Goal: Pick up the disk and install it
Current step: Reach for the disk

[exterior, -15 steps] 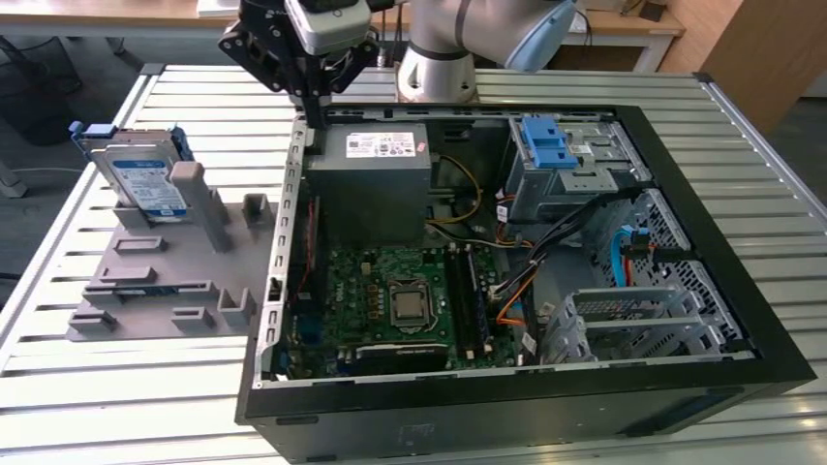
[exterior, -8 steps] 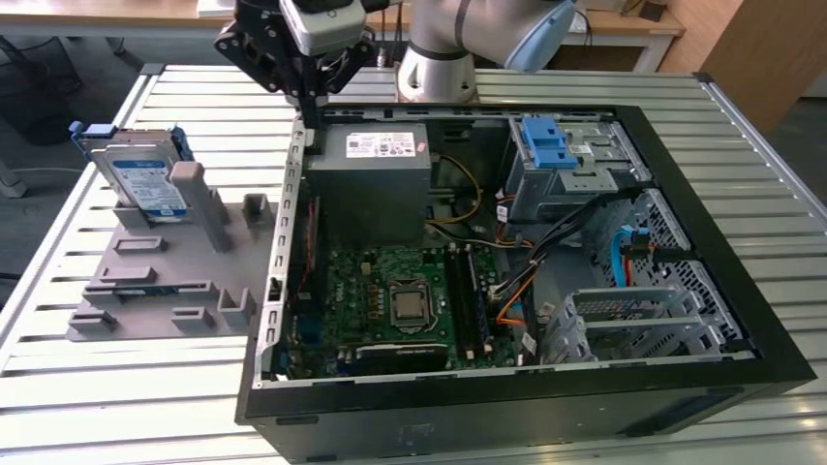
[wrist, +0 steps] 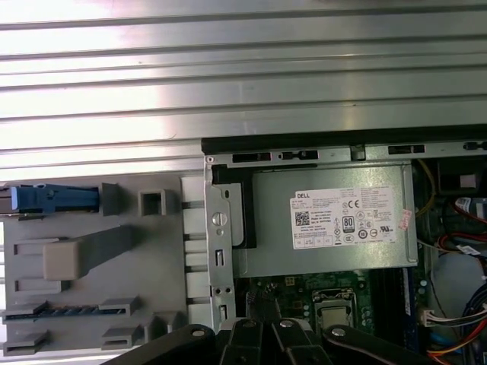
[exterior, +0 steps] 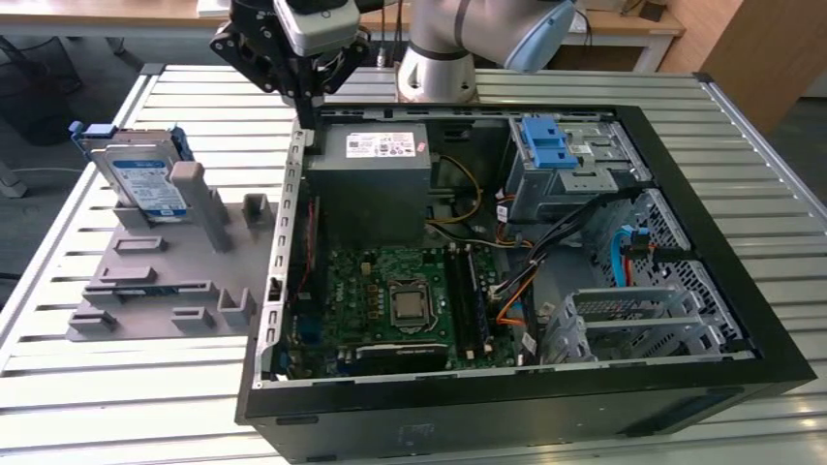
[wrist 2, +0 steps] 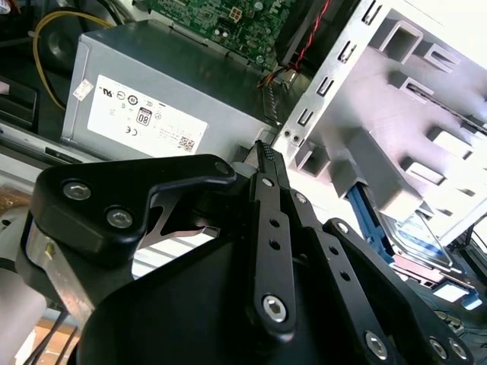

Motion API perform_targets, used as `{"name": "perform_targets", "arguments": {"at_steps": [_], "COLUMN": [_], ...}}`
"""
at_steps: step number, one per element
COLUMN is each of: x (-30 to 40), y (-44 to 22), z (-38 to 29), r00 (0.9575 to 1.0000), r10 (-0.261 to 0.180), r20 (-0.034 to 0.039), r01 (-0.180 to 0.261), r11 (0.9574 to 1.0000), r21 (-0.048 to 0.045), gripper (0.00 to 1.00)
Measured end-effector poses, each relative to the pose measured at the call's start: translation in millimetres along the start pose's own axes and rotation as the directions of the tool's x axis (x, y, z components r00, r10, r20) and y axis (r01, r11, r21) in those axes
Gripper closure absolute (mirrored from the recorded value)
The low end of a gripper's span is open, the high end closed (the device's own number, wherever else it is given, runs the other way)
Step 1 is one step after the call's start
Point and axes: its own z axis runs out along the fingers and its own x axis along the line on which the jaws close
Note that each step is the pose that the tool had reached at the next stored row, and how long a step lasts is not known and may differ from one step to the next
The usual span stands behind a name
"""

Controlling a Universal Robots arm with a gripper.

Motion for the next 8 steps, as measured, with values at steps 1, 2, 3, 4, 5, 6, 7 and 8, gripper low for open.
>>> {"name": "perform_targets", "arguments": {"at_steps": [1,2,3,4,5,6,7,8], "x": [0.4,0.8,1.2,1.7,2.1,2.6,3.2,3.7], "y": [0.0,-0.1,-0.1,-0.1,-0.2,-0.2,-0.3,-0.3], "z": [0.0,0.1,0.1,0.1,0.2,0.2,0.3,0.3], "r00": [1.0,1.0,1.0,1.0,1.0,1.0,1.0,1.0], "r10": [0.0,0.0,0.0,0.0,0.0,0.0,0.0,0.0], "r20": [0.0,0.0,-0.0001,0.0,0.0,0.0,0.0,0.0], "r01": [0.0,0.0,0.0,0.0,0.0,0.0,0.0,0.0], "r11": [1.0,1.0,1.0,1.0,1.0,1.0,1.0,1.0], "r21": [0.0,0.0,0.0,0.0,0.0,0.0,0.0,-0.0001], "gripper": [0.89,0.89,0.89,0.89,0.89,0.89,0.89,0.89]}}
